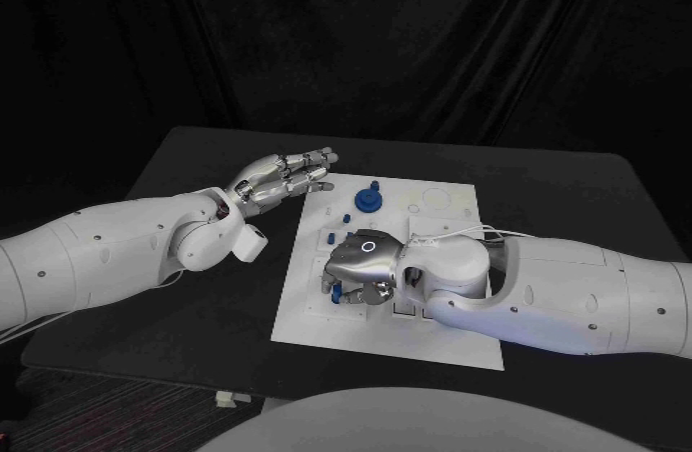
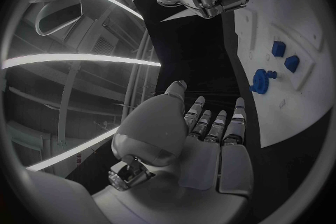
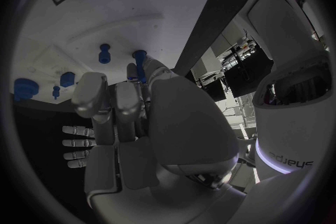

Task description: Assemble the parts on the task board

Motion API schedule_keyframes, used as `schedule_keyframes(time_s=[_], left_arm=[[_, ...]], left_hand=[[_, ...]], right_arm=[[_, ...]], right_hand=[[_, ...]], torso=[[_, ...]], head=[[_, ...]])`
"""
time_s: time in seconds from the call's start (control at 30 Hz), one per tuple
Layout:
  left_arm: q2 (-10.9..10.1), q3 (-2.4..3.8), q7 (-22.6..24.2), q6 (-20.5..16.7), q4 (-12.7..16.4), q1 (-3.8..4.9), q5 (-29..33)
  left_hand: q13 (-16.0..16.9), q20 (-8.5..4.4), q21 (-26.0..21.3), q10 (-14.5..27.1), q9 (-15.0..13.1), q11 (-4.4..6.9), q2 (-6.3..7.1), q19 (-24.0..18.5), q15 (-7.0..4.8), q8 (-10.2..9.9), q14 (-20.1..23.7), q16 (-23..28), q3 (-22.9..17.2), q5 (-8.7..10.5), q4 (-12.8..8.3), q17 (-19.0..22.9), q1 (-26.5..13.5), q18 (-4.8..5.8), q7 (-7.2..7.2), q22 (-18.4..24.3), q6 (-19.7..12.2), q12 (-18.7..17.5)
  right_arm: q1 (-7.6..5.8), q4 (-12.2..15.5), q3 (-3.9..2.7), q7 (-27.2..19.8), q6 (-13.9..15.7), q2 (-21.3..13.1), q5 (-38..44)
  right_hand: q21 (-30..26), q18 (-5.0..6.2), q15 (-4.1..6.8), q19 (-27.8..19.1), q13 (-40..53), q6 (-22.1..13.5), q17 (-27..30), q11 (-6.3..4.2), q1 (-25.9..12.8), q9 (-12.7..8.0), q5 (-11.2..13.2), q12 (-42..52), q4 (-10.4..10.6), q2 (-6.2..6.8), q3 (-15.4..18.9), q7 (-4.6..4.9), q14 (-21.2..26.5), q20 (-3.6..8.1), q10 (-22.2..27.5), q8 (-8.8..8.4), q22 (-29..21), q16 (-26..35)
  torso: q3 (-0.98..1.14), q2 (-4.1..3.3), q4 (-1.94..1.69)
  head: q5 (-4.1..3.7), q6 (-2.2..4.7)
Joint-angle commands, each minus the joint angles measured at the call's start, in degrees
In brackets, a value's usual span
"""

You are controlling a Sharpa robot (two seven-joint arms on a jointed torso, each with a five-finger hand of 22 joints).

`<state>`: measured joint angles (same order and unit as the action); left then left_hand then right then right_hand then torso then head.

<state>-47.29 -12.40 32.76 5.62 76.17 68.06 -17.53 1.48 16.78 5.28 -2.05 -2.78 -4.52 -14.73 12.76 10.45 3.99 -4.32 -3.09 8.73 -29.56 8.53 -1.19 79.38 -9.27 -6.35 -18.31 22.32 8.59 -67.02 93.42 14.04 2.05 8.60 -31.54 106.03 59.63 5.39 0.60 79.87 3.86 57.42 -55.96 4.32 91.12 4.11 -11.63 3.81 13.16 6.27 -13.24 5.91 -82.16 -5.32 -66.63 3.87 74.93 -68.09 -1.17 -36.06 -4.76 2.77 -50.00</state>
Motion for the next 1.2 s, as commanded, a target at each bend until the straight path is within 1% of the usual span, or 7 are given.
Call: schedule_keyframes(time_s=[0.03,0.2,0.3,0.6,0.73,0.9,1.2], left_arm=[[0.2,0.07,0.5,0.6,0.0,-0.07,0.4],[0.2,0.07,0.5,0.7,-0.1,-0.07,0.4],[0.3,0.07,0.5,0.7,-0.2,-0.07,0.4],[-0.1,0.07,0.5,0.7,-0.2,-0.07,0.4],[-0.4,0.06,0.5,0.6,-0.1,-0.07,0.4],[-0.8,0.06,0.6,0.3,0.0,-0.07,0.4],[-1.1,0.06,0.5,-0.3,-0.1,-0.08,0.4]], left_hand=[[0.0,-0.01,0.1,0.0,-0.1,-0.25,-0.50,0.3,0.51,0.3,0.0,-0.3,-0.3,-0.21,0.0,0.0,-0.1,0.78,-0.04,0.1,0.5,0.1],[0.0,-0.01,0.1,0.0,-0.1,-0.25,-0.50,0.3,0.51,0.3,0.0,-0.3,-0.3,-0.21,0.0,0.0,-0.1,0.78,-0.04,0.1,0.5,0.1],[0.0,-0.01,0.1,0.0,-0.1,-0.25,-0.50,0.3,0.51,0.3,0.0,-0.3,-0.3,-0.21,0.0,0.0,-0.1,0.78,-0.04,0.1,0.5,0.1],[0.0,0.00,0.1,0.0,-0.1,-0.27,-0.51,0.4,0.57,0.3,0.0,-0.3,-0.3,-0.20,0.0,0.0,-0.1,0.80,-0.07,0.1,0.5,0.0],[0.0,0.00,0.1,0.0,-0.1,-0.28,-0.52,0.4,0.58,0.3,-0.1,-0.3,-0.3,-0.21,0.0,-0.1,-0.1,0.80,-0.08,0.0,0.6,0.1],[0.0,0.00,0.2,0.0,-0.1,-0.28,-0.52,0.5,0.60,0.4,-0.1,-0.3,-0.4,-0.22,0.0,-0.1,-0.1,0.80,-0.09,-0.1,0.8,0.2],[0.1,0.00,0.2,-0.1,-0.1,-0.29,-0.48,0.6,0.61,0.4,-0.1,-0.4,-0.4,-0.24,-0.1,-0.1,-0.1,0.80,-0.10,-0.1,1.0,0.3]], right_arm=[[0.20,-0.2,0.03,2.1,-1.9,0.0,0.5],[0.20,-0.4,0.03,1.9,-1.2,-0.2,0.5],[0.20,-0.5,0.03,1.2,0.8,-0.6,0.5],[-1.22,1.8,0.03,-2.6,11.6,-5.6,-3.6],[-4.09,4.9,0.02,-3.8,15.8,-10.2,-9.7],[-8.50,9.1,0.03,-3.9,17.8,-16.6,-20.0],[-13.62,11.1,0.05,4.3,2.7,-26.6,-33.5]], right_hand=[[-2.6,0.39,-0.08,-1.4,-0.3,-9.4,1.6,1.29,-1.7,-0.5,2.8,-0.2,0.6,1.59,1.2,-4.44,1.3,-0.09,7.2,-0.32,7.4,1.2],[-6.2,0.89,-0.45,-2.9,-0.2,-34.0,3.6,1.92,-5.1,-1.8,7.3,0.1,1.5,1.98,6.1,-7.98,3.0,-0.62,14.9,-1.67,6.7,2.6],[-6.4,0.89,-0.60,-2.9,-0.2,-36.1,3.6,2.09,-5.9,-1.9,8.3,0.4,3.3,2.70,7.5,-8.59,3.1,-0.76,15.4,-1.69,6.7,2.4],[-5.1,0.66,-0.40,-2.1,0.0,-27.2,2.3,1.78,-10.2,-0.9,8.7,1.6,3.7,2.40,8.7,-6.80,2.5,-0.65,14.3,-0.08,7.1,1.3],[-4.9,0.64,-0.17,-2.0,0.4,-24.4,2.1,1.32,-10.0,-0.7,8.7,3.7,3.4,0.93,8.2,-4.80,2.4,-0.45,11.2,0.24,7.1,1.1],[-7.9,1.10,-0.33,-2.9,2.1,-9.2,5.3,-0.23,-6.4,1.0,5.8,9.2,2.0,-1.82,6.6,-1.58,3.5,-0.60,2.3,3.77,6.4,3.4],[-19.3,2.50,1.80,-6.7,17.2,-0.9,15.7,-3.34,-8.9,2.8,6.8,29.1,3.0,-2.30,9.9,-1.29,7.5,1.24,2.3,5.27,3.8,12.6]], torso=[[0.00,0.00,-0.03],[-0.01,0.00,-0.04],[-0.01,-0.01,-0.02],[0.01,0.01,-0.02],[0.05,0.00,0.05],[0.03,0.04,0.12],[0.07,-0.16,0.17]], head=[[0.07,0.00],[0.04,0.00],[0.04,0.00],[0.25,0.00],[0.18,0.00],[-0.30,0.00],[-1.87,0.00]])
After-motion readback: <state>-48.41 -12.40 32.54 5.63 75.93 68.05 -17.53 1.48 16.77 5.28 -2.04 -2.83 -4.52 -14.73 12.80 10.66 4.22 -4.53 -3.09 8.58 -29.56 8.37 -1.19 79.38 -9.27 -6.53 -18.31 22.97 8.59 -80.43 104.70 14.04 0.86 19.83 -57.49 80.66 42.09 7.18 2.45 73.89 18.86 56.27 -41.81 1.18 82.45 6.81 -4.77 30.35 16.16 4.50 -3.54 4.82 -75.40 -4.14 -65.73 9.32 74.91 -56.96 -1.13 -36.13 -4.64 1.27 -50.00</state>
